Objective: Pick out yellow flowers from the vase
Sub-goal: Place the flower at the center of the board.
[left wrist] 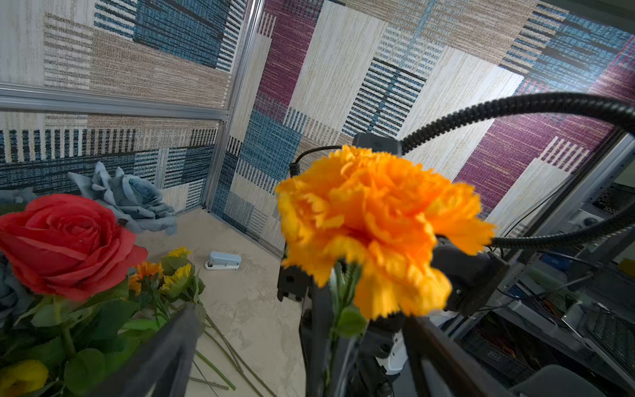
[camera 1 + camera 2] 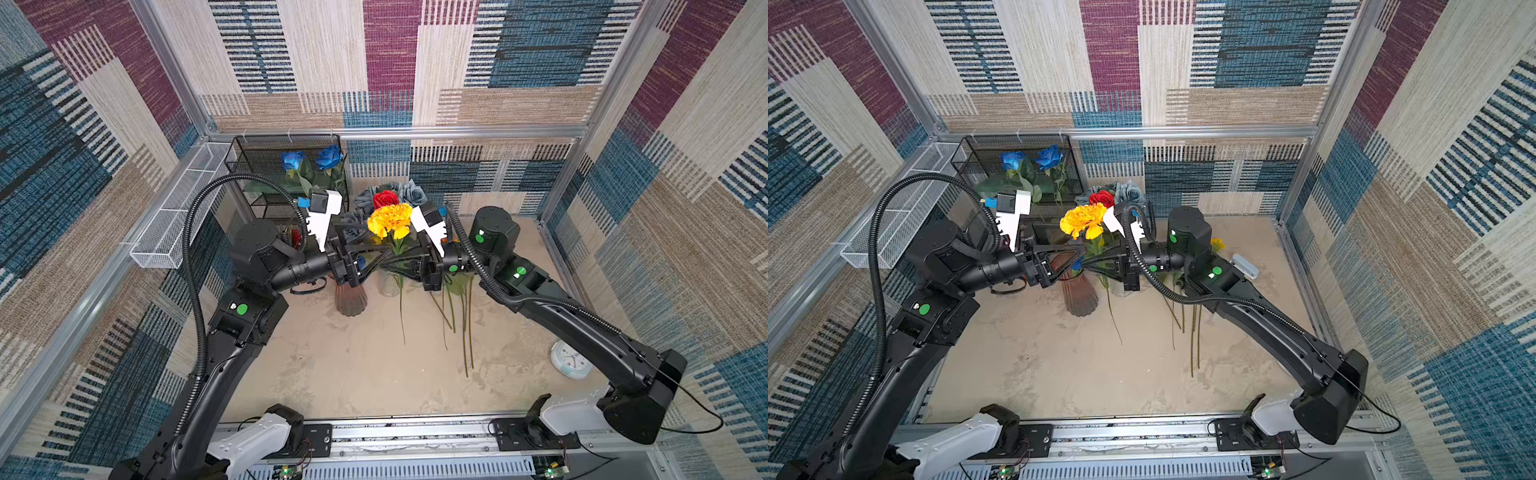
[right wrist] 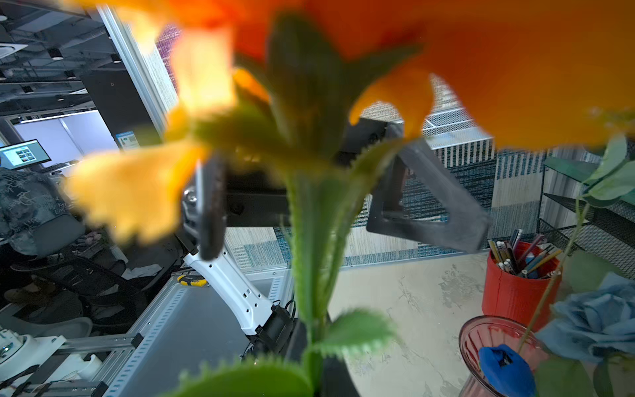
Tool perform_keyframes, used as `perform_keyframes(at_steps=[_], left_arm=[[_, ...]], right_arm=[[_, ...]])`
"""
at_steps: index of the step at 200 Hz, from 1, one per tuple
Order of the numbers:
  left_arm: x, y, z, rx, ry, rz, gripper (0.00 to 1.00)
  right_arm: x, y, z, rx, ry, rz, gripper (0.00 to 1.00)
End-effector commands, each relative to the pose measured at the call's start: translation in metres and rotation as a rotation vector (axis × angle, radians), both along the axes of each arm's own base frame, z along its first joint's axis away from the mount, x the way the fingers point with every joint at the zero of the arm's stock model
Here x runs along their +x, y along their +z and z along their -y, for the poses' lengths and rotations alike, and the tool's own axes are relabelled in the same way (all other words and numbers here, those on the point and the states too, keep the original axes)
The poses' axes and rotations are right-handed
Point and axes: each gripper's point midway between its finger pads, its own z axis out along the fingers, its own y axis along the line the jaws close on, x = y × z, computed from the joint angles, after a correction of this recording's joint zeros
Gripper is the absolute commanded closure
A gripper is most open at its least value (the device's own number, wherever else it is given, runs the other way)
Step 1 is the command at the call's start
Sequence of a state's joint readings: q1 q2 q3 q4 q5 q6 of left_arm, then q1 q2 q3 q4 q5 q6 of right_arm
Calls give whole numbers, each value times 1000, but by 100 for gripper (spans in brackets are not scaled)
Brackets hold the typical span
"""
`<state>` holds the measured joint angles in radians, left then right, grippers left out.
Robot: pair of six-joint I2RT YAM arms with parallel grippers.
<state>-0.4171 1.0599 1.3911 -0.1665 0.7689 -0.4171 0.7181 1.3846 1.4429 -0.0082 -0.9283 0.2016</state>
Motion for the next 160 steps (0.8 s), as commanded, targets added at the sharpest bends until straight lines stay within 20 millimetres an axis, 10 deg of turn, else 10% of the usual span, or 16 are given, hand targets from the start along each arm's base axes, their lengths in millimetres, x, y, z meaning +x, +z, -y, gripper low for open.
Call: perform_keyframes(at_steps=[1, 160], left_arm=[[-2, -1, -2, 15, 8, 32, 7], [59, -54, -28, 104, 350, -184, 8]], right_arm=[[8, 13, 8, 52, -48, 22, 100], [76, -31, 107, 29, -404, -100, 100]])
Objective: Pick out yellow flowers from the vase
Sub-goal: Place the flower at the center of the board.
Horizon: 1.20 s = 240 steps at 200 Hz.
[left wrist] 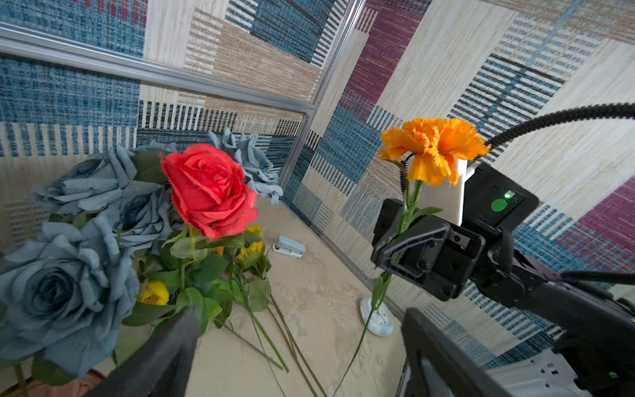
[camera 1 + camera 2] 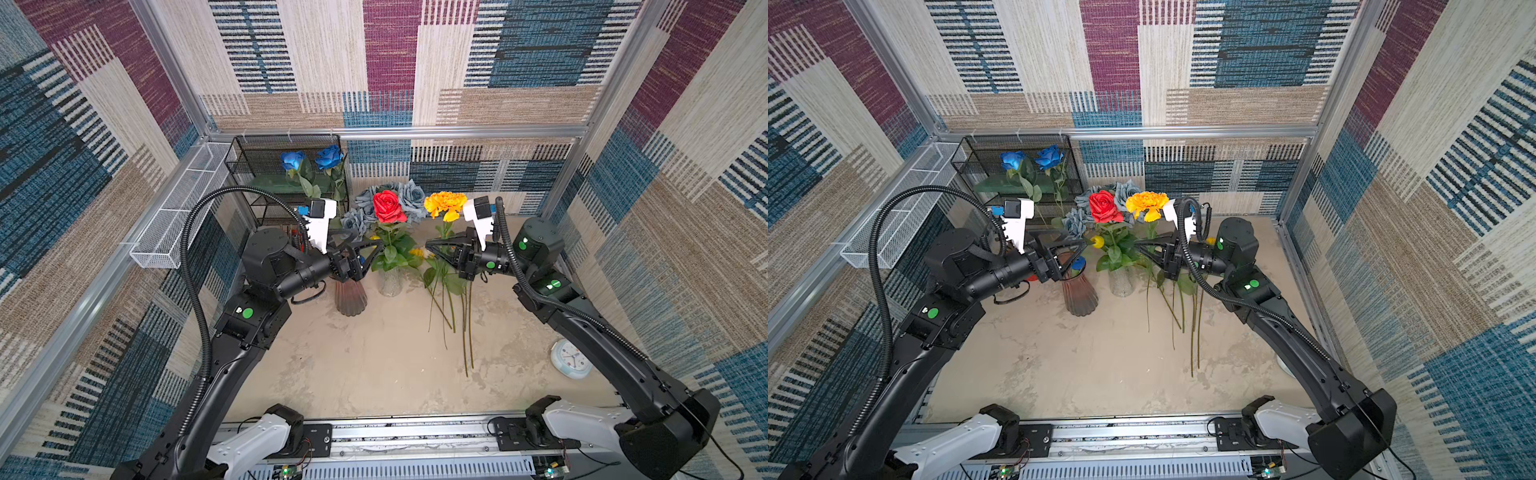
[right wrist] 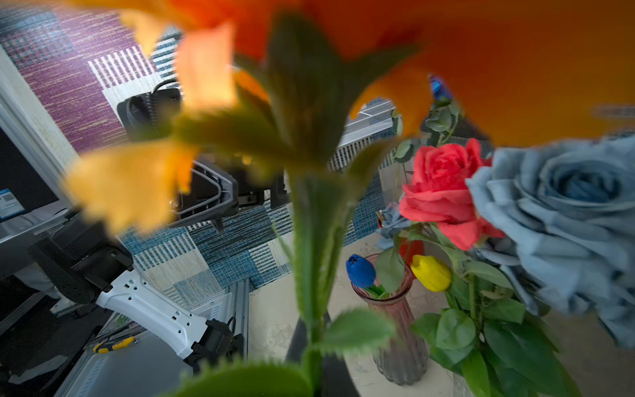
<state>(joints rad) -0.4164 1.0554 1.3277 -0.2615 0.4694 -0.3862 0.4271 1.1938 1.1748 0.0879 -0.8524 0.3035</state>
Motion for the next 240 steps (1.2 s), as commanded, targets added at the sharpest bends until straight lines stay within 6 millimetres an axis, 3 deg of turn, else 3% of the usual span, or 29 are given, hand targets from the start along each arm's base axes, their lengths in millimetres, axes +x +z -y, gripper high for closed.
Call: perform_keyframes(at_steps=[1, 47, 88, 124, 147, 191, 240], left_arm=[[9, -9, -5, 22, 52, -74, 8], [25, -8, -6, -4, 105, -118, 8], [38, -7, -2, 31, 115, -160, 8], [24, -15, -17, 64, 156, -121, 8], [14, -24, -30, 79, 200, -103, 8], [8, -13, -40, 165, 216, -64, 7], [0, -33, -56, 196, 272, -89, 7]], right_arm=[[9, -3, 13, 4, -42, -14, 100], [43, -6, 49, -21, -190, -83, 100], [81, -31, 62, -38, -285, -197, 100], [113, -77, 72, -111, -397, -302, 100], [139, -119, 91, -155, -519, -418, 100], [179, -192, 105, -287, -553, -652, 100], [199, -257, 117, -376, -585, -837, 100]])
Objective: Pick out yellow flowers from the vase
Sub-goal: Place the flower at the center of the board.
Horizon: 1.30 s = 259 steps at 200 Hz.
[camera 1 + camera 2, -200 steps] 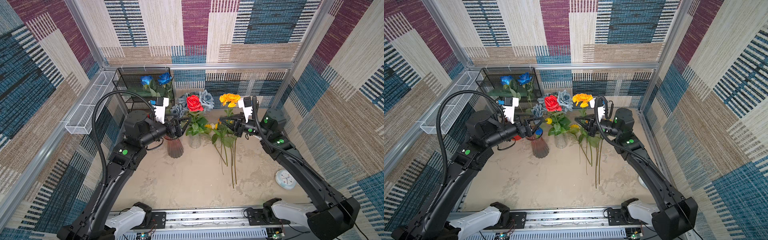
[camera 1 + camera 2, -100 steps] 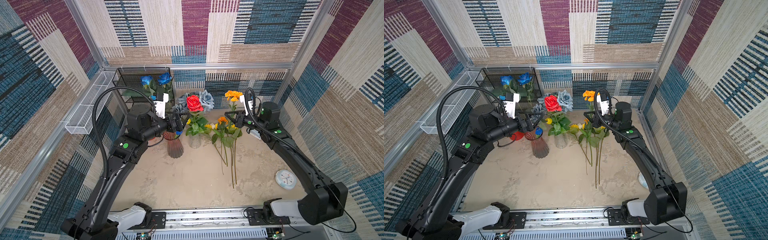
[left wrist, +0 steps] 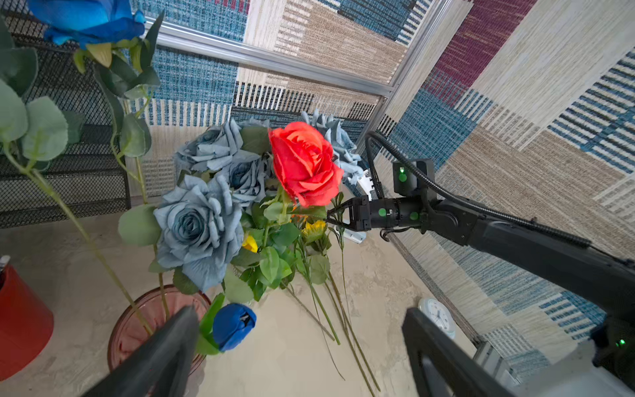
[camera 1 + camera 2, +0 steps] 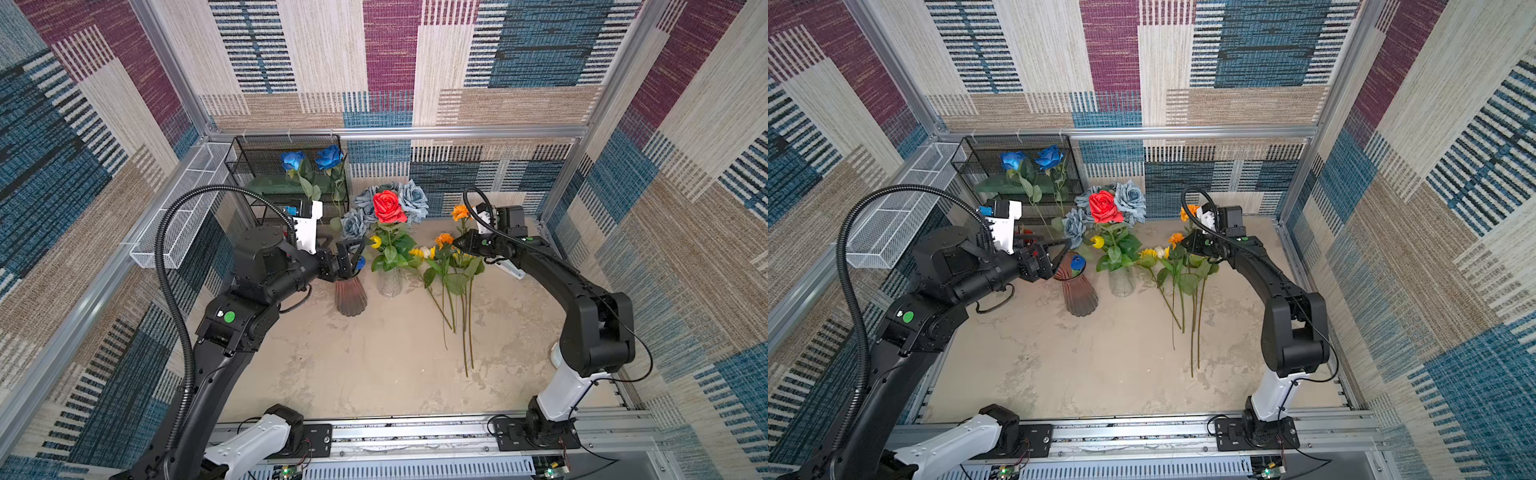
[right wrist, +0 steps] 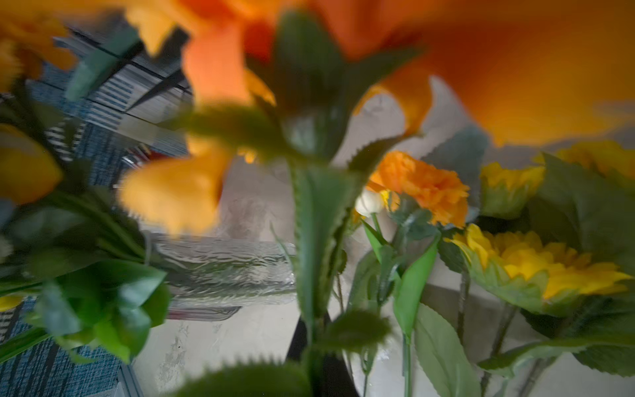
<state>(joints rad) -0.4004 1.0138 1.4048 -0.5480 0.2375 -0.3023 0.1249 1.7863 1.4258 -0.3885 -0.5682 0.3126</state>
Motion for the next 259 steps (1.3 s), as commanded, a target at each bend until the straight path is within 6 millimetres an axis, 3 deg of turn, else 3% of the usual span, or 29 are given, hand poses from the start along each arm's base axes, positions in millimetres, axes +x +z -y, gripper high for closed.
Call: perform_keyframes(at_steps=[1, 30, 61, 106, 131, 198, 204, 259], left_arm=[[-2, -12, -10, 38, 38, -10, 8], [-2, -14, -9, 24, 27, -13, 8], [1, -17, -4, -6, 12, -32, 8], [6, -20, -3, -2, 16, -43, 8], [10, -21, -1, 2, 9, -52, 8], [19, -19, 2, 0, 9, -51, 7], [19, -18, 2, -1, 11, -49, 7], [21, -22, 1, 1, 14, -56, 7]], right_arm=[[-2, -23, 4, -49, -15, -81, 100], [-5, -56, 11, -118, -17, -167, 100], [-7, -74, 13, -141, -31, -201, 97], [-6, -77, 15, -164, -41, -203, 47], [-10, -75, 17, -173, -55, -203, 35], [-20, -34, 29, -203, -113, -121, 0], [-20, -28, 31, -204, -124, -107, 4], [-36, 45, 36, -131, -209, 140, 4]])
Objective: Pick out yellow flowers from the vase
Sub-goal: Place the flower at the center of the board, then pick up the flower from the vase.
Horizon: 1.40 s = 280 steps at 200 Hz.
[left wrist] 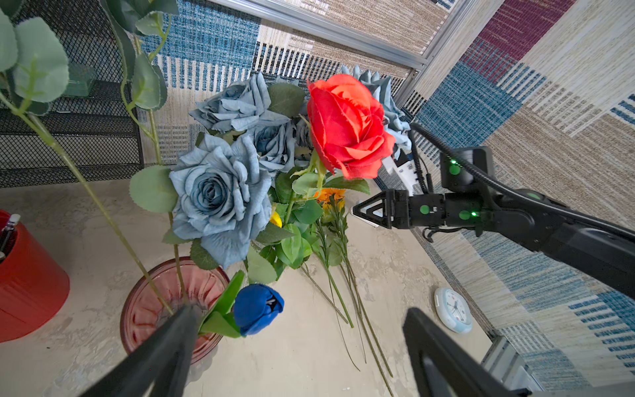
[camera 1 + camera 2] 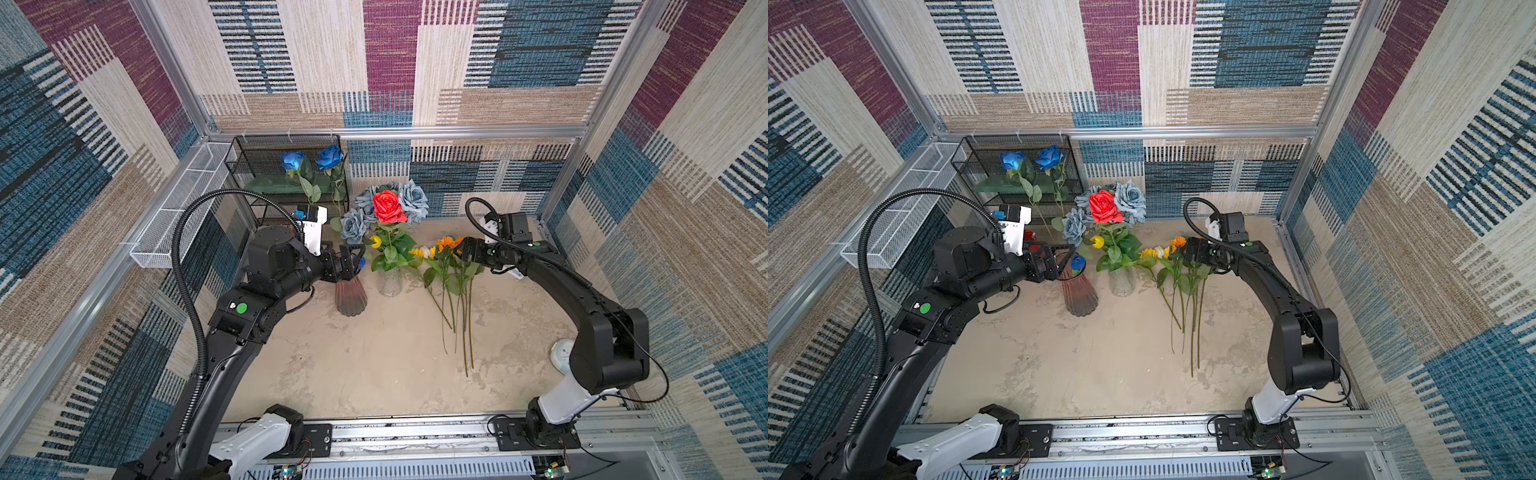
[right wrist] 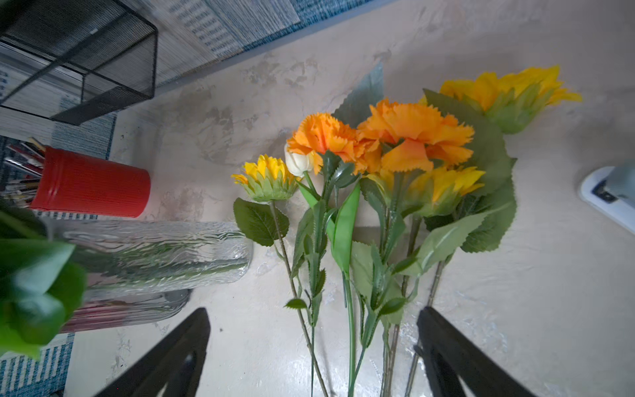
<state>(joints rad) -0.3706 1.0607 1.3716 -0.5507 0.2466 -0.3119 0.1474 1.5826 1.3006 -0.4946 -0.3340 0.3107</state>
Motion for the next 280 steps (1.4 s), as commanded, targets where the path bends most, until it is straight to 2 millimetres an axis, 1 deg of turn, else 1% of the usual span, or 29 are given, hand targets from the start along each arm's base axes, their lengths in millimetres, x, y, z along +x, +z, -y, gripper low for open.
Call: perform_keyframes(at_steps=[1, 17, 37, 60, 92, 132, 152, 178, 193, 217, 238, 251, 268, 280], left_arm=[[2, 8, 2, -21, -9, 28, 7], [3, 7, 1, -20, -7, 30, 7], [5, 7, 2, -25, -7, 30, 7], [6, 6, 4, -33, -13, 25, 7], [12, 3, 10, -54, -29, 21, 7], [24, 0, 16, -65, -34, -7, 7], [29, -4, 18, -69, -30, -23, 7], [32, -5, 16, -58, -14, -26, 8], [36, -5, 10, -30, 21, -24, 8], [47, -11, -14, 35, 146, -71, 10], [56, -16, -31, -4, 207, -105, 14], [56, -11, -40, -51, 250, -75, 16], [51, -3, -39, -62, 235, -37, 22], [51, -10, -31, -58, 208, -59, 27]], right_arm=[[5, 36, 5, 23, -53, 155, 4], [-2, 57, 6, 36, -54, 224, 4], [-9, 75, 7, 42, -58, 281, 4], [-15, 84, 7, 58, -53, 323, 4], [-27, 95, -1, 90, -30, 386, 4], [-35, 97, -2, 95, -20, 410, 4], [-34, 92, -1, 91, -23, 401, 4], [-32, 91, -6, 101, -3, 393, 4], [-32, 90, -7, 101, 2, 389, 4], [-32, 91, -8, 108, 6, 397, 4], [-31, 90, -10, 115, 15, 389, 4], [-32, 90, -10, 115, 17, 382, 4], [-33, 88, -10, 114, 19, 379, 4], [-34, 87, -10, 115, 20, 374, 4]])
